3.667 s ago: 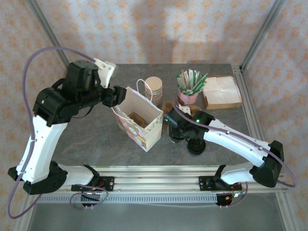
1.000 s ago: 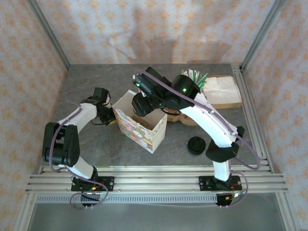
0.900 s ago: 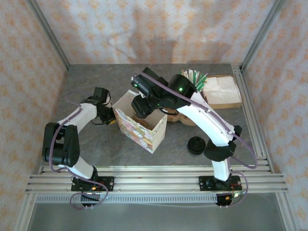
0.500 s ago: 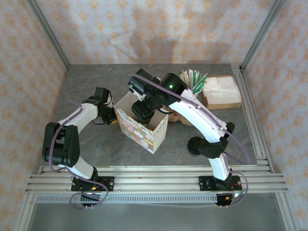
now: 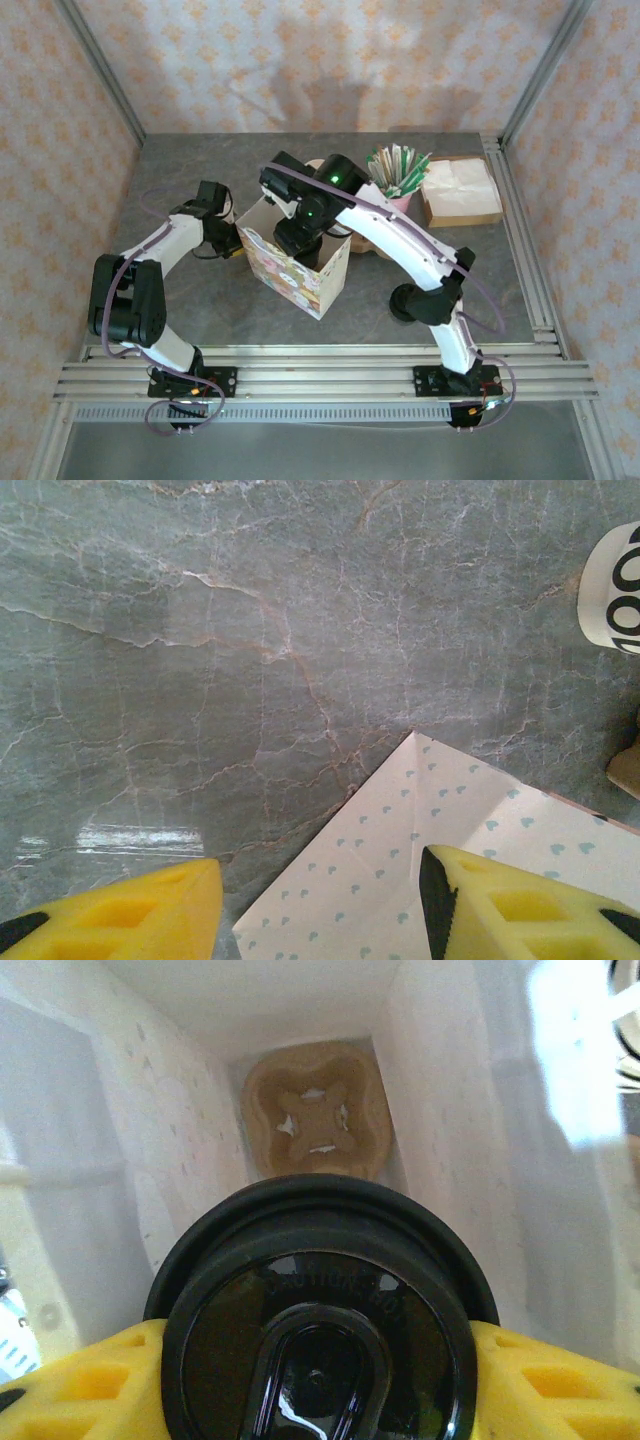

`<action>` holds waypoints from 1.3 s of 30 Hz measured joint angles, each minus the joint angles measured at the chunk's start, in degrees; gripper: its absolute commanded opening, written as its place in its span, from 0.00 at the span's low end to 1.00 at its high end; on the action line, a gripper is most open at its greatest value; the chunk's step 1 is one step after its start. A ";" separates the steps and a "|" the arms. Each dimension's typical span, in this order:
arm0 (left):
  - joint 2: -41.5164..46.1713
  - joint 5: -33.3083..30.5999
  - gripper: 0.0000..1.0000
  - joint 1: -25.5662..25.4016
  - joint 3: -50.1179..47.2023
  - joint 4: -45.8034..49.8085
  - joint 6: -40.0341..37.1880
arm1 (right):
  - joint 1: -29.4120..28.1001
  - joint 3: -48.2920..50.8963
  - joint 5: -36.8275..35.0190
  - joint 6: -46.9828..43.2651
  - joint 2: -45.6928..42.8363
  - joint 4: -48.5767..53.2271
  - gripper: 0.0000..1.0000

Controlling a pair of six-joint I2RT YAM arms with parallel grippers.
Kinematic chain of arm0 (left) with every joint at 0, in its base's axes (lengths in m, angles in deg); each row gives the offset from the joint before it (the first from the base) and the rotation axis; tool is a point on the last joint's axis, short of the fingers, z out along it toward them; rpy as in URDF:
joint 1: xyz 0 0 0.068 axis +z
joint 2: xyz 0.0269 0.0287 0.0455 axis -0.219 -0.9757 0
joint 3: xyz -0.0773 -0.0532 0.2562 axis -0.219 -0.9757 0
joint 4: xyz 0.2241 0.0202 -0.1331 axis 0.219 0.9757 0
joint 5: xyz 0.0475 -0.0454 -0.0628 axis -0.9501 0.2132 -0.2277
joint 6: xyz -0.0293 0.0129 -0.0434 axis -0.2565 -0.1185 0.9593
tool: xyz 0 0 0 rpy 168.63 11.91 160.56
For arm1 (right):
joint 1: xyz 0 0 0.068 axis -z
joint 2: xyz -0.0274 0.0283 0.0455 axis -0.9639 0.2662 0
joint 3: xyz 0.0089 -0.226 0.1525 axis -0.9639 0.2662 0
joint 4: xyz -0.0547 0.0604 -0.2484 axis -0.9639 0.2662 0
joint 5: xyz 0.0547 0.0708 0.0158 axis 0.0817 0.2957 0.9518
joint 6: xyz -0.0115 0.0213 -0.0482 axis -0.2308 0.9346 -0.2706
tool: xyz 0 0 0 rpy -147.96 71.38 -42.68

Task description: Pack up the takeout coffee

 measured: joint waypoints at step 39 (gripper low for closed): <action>0.81 0.46 0.59 -0.11 6.16 2.64 -1.09 | 2.08 6.08 2.62 -6.38 0.46 1.44 0.46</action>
